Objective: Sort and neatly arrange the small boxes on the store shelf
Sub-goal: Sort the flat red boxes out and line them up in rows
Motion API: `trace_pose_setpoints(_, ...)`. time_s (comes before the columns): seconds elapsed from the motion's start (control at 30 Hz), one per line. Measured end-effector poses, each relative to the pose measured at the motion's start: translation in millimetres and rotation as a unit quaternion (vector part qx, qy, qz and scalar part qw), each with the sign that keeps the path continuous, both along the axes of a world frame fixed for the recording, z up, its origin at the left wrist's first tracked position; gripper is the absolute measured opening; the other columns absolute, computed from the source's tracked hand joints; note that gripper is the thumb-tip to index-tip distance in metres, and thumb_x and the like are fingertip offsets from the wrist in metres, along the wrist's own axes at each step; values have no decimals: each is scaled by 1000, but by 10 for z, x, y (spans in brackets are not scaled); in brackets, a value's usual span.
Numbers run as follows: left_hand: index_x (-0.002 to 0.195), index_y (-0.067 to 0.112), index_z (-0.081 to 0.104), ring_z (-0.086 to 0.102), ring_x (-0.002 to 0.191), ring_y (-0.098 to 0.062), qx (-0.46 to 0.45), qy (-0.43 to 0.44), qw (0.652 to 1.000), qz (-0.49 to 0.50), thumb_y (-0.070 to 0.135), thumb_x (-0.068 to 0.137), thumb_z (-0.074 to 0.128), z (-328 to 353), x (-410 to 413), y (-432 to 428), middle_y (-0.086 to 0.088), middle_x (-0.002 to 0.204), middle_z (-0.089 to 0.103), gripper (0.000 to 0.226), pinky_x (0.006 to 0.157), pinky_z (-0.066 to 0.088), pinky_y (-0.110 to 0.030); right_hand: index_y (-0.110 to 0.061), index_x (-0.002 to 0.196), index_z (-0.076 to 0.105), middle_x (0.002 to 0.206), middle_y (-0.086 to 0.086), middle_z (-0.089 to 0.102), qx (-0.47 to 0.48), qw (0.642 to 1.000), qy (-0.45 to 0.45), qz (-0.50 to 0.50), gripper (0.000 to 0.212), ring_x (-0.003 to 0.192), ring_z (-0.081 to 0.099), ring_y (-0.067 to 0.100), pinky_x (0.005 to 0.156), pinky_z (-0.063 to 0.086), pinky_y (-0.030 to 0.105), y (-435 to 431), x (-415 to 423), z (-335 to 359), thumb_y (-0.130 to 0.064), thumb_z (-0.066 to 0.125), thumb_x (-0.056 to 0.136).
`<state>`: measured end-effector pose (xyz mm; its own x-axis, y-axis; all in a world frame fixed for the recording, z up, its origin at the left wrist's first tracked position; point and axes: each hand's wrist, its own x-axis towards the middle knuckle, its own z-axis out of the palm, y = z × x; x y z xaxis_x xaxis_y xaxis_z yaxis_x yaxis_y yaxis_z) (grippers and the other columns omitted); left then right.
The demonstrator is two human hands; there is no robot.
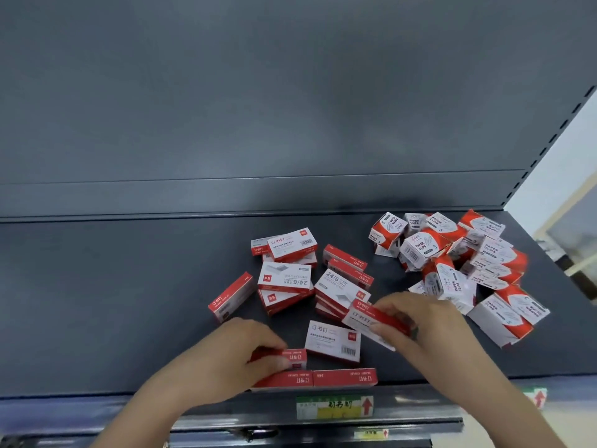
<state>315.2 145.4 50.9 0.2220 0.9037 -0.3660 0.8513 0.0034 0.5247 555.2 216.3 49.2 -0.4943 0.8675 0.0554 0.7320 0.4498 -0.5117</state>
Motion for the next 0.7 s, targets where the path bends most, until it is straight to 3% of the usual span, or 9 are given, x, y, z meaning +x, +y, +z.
trace_pose_setpoints(0.1,122,37,56,54,103,5,50,12,998,40,49,89,47,70,105,55,23,119,58,36,87,44,-10,-28,99,68,90,-18,66,-14,1000,3,-4,22,78,59,0,69,50,20,-29,7,-14,-37,67,79)
trace_pose_setpoints(0.2,128,37,50,50,113,3,122,34,991,33,44,90,50,80,312,199,21,127,55,39,87,37,-7,-26,98,68,90,-14,68,-14,1000,19,-21,22,79,60,2,71,52,24,-36,17,2,-36,69,78)
trace_pose_setpoints(0.37,126,21,51,54,116,-17,37,140,989,-38,38,87,59,-59,631,436,1,128,57,44,97,47,-32,-26,94,69,85,-14,68,-18,999,27,-36,19,77,61,5,69,54,29,-62,76,22,-33,70,77)
trace_pose_setpoints(0.57,127,20,51,51,118,-20,10,163,986,-38,33,81,67,-68,705,515,0,129,53,50,97,46,-33,-27,90,68,81,-16,66,-18,998,33,-45,13,75,60,7,67,52,29,-89,148,7,-28,72,77)
trace_pose_setpoints(0.7,121,21,58,54,110,-18,12,172,984,-42,32,85,64,24,675,538,0,123,54,38,95,48,-33,-28,89,66,80,-18,65,-38,999,18,-28,11,73,60,4,68,52,30,-64,164,-2,-29,70,79)
